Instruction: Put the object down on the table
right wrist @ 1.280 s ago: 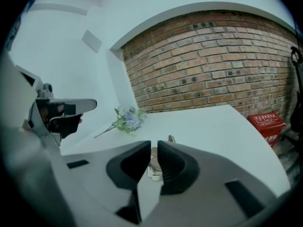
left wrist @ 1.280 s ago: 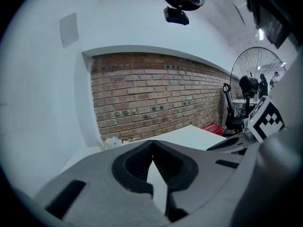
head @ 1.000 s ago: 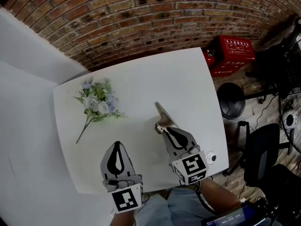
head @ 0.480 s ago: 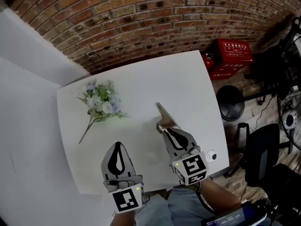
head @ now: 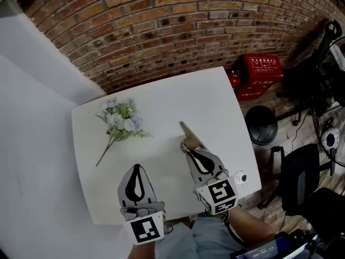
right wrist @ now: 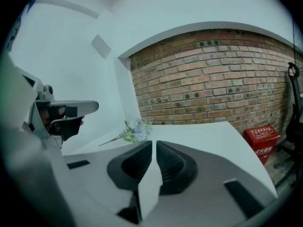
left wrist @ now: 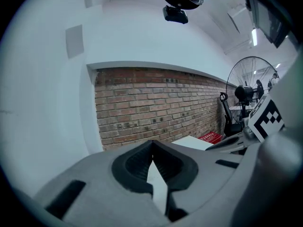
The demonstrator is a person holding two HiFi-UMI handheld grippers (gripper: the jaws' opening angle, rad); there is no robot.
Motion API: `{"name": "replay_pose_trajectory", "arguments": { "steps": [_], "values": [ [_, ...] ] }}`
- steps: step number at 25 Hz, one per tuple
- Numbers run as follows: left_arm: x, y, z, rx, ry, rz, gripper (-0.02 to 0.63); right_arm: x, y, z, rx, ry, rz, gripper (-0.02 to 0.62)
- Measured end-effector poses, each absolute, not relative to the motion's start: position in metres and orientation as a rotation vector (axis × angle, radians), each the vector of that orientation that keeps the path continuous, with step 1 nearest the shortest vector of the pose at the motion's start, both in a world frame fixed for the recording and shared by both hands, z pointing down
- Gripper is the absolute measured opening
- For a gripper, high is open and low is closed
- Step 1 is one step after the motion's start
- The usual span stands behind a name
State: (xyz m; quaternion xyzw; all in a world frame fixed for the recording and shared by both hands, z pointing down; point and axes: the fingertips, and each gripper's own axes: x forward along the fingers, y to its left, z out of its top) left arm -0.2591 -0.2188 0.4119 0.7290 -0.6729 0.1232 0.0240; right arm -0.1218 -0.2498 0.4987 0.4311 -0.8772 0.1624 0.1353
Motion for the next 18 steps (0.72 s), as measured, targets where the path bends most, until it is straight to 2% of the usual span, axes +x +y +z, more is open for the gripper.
{"name": "replay_pose_trajectory", "arguments": {
  "steps": [9, 18],
  "values": [
    [-0.269, -0.205, 0.342, 2.416, -2.166, 0.233, 0.008, -0.133, -0.232, 0.425, 1.334, -2.631, 0.293, 0.006],
    [-0.262, -0.187, 0.297, 2.525, -2.13, 0.092, 0.008, -0.128, -0.214, 0.351, 1.457, -2.706, 0.079, 0.006]
  ]
}}
